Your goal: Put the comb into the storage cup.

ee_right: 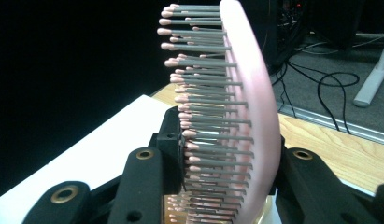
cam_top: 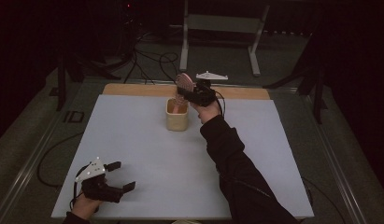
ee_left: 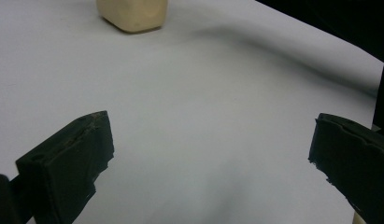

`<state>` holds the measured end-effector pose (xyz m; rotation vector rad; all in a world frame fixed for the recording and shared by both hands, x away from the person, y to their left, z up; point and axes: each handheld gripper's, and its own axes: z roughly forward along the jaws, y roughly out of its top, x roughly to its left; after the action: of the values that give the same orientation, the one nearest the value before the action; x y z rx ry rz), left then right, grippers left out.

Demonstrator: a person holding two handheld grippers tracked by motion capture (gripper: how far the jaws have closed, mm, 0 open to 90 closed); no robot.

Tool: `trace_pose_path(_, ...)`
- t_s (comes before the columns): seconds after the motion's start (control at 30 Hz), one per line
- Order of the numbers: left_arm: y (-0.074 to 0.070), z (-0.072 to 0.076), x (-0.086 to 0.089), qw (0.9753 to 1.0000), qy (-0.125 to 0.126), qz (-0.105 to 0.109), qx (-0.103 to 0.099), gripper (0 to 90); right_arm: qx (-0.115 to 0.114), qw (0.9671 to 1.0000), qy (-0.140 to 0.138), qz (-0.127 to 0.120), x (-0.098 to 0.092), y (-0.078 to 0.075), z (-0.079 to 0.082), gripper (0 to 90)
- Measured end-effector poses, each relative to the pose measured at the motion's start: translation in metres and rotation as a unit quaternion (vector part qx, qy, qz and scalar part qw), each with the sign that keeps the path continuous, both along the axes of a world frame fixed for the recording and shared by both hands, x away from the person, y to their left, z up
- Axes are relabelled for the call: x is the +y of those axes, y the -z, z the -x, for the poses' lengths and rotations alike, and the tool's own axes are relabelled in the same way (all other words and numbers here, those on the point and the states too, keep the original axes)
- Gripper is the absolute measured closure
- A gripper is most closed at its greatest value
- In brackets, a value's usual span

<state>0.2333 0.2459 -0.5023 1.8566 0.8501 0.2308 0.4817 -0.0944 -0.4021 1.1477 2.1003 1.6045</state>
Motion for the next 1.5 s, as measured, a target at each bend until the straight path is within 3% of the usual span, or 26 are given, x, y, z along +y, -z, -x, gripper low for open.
trace_pose_path(0.8,0.001,0.0,0.0,1.0,0.001,0.0,0.001,0.2,0.023,0.9997,-0.003,0.0,-0.011,0.012,-0.005,63.6)
trace_pose_path(1.5,0.001,0.0,-0.001,1.0,0.002,0.001,0.001,0.2,0.045,0.9989,0.011,0.004,-0.023,0.016,-0.009,60.5)
